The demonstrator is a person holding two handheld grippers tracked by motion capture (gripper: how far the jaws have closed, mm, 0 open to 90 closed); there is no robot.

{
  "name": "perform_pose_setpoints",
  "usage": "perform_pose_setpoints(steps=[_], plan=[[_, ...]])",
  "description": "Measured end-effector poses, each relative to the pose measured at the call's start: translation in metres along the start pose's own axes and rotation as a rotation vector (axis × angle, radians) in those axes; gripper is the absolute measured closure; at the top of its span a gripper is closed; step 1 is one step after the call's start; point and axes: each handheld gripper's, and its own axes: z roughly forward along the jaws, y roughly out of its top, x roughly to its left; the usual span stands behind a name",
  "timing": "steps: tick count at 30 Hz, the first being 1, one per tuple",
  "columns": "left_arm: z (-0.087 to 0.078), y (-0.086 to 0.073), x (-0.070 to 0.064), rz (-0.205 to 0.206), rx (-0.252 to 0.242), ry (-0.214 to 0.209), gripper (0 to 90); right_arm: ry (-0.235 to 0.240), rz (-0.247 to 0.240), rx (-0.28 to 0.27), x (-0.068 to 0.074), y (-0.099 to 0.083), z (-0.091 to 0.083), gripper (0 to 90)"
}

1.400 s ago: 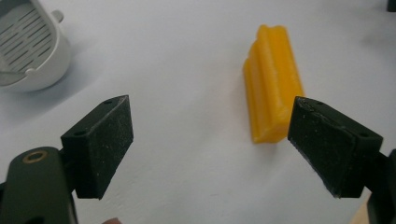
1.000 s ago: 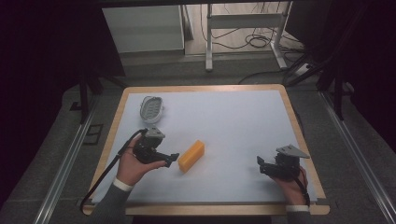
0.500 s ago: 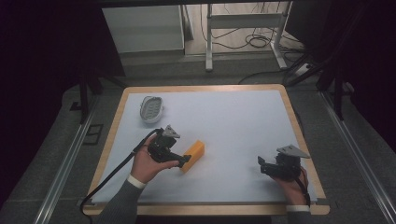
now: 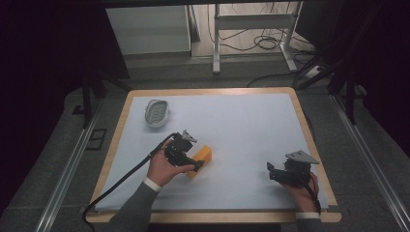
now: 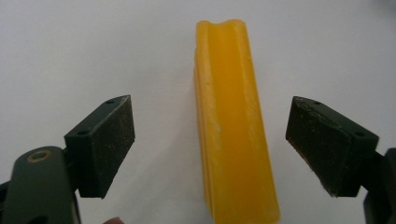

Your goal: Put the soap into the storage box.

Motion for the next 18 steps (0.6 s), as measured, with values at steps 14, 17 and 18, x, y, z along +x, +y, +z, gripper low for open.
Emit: perform_pose_setpoints(steps=[14, 17, 18], plan=[[0.030, 0.003, -0.007, 0.040, 0.121, -0.024, 48.2, -0.026, -0.006, 0.010, -0.001, -0.002, 0.001, 9.3], [0.032, 0.003, -0.008, 0.041, 0.128, -0.024, 55.8, -0.030, -0.010, 0.014, 0.000, -0.001, 0.002, 9.3], [0.031, 0.003, -0.008, 0.041, 0.129, -0.020, 56.1, -0.033, -0.012, 0.014, 0.000, -0.001, 0.002, 9.3]])
